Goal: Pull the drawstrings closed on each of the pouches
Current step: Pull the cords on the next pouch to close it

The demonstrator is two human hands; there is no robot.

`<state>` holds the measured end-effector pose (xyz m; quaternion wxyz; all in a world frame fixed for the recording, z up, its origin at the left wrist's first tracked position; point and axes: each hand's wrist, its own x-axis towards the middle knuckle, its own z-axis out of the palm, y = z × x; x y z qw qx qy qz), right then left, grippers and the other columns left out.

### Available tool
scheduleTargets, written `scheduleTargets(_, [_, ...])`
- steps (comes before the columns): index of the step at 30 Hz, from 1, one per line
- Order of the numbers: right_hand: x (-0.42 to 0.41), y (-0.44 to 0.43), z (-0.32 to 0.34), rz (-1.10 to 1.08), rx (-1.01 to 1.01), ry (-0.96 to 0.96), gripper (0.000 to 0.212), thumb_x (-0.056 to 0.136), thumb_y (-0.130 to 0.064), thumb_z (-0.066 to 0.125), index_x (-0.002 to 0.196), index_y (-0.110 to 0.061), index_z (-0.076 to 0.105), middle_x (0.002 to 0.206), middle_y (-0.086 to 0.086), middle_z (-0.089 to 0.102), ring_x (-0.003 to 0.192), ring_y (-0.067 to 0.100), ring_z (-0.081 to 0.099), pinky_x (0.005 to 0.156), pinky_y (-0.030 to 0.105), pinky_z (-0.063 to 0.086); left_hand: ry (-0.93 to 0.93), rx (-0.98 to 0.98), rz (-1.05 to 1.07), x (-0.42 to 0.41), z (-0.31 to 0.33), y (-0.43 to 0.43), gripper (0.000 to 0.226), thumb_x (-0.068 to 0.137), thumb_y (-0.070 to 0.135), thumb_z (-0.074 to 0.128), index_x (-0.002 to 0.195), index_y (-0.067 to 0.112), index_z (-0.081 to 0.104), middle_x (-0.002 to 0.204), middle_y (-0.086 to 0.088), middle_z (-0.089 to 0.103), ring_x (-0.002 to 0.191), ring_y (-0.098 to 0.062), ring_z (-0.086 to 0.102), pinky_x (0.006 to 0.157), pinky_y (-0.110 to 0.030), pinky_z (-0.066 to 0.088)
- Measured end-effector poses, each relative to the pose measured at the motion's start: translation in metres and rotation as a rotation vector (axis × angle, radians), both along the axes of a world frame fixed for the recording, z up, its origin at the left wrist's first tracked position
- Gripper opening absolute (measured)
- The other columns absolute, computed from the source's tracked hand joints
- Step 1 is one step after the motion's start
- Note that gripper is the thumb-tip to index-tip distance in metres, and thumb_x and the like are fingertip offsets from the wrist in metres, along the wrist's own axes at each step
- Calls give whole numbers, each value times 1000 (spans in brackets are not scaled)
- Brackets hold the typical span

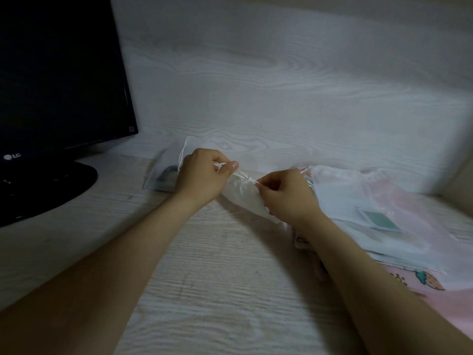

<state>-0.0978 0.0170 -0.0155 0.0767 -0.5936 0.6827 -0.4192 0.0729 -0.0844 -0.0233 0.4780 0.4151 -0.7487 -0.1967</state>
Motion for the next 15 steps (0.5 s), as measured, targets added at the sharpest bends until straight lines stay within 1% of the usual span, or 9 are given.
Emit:
scheduleTargets(2, [0, 1, 1, -35, 21, -14, 19, 89, -19, 66, 78, -11, 79, 62, 7, 71, 56, 17, 63, 60, 36, 55, 19, -11, 46, 1, 1, -1, 18, 94, 39, 78, 93, 21, 83, 85, 13, 75, 84, -6, 69, 80, -27, 54])
scheduleTargets(4, [2, 2, 2, -57, 36, -40, 21, 87, -17, 65, 83, 0, 76, 76, 23, 71, 59, 25, 60, 62, 45, 57, 35, -5, 70, 2, 1, -3, 18, 93, 39, 79, 94, 21, 83, 88, 10, 76, 86, -10, 70, 81, -27, 54])
scheduleTargets(5, [3, 2, 2, -72, 40, -56, 23, 86, -17, 64, 86, 4, 74, 80, 26, 71, 61, 30, 61, 65, 47, 57, 35, 0, 70, 2, 1, -3, 18, 93, 39, 79, 94, 21, 83, 89, 9, 77, 87, -10, 70, 81, -27, 54])
scheduleTargets(7, [4, 2, 4, -102, 47, -102, 27, 87, -18, 61, 89, 7, 71, 83, 26, 72, 67, 35, 66, 69, 49, 58, 32, -7, 49, 1, 1, -2, 18, 94, 38, 79, 95, 20, 83, 93, 8, 79, 87, -8, 70, 80, -25, 53])
scheduleTargets(10, [7, 3, 5, -121, 36, -285, 30, 92, -18, 57, 95, 10, 67, 88, 24, 74, 63, 28, 72, 64, 44, 62, 41, -30, 16, -1, 4, 2, 19, 96, 37, 77, 95, 19, 82, 90, 14, 74, 79, 5, 62, 72, -16, 46])
scheduleTargets(12, [7, 4, 6, -140, 14, -420, 29, 94, -17, 56, 95, 10, 67, 90, 24, 73, 59, 23, 72, 64, 44, 63, 60, -24, 20, -1, 5, 1, 23, 99, 39, 72, 91, 19, 81, 85, 15, 73, 76, 0, 64, 73, -20, 46])
scheduleTargets(13, [6, 5, 6, -144, 8, -471, 27, 95, -16, 55, 92, 7, 67, 89, 23, 74, 57, 23, 71, 65, 45, 63, 67, -22, 35, 0, 5, 0, 25, 100, 39, 70, 89, 18, 81, 77, 15, 72, 73, -4, 65, 73, -24, 47])
scheduleTargets(15, [6, 6, 7, -142, 6, -532, 24, 95, -15, 54, 85, 1, 68, 84, 20, 76, 60, 28, 71, 67, 46, 63, 71, -7, 67, 2, 3, -4, 20, 99, 32, 70, 85, 21, 77, 52, 15, 62, 56, -3, 60, 66, -26, 44])
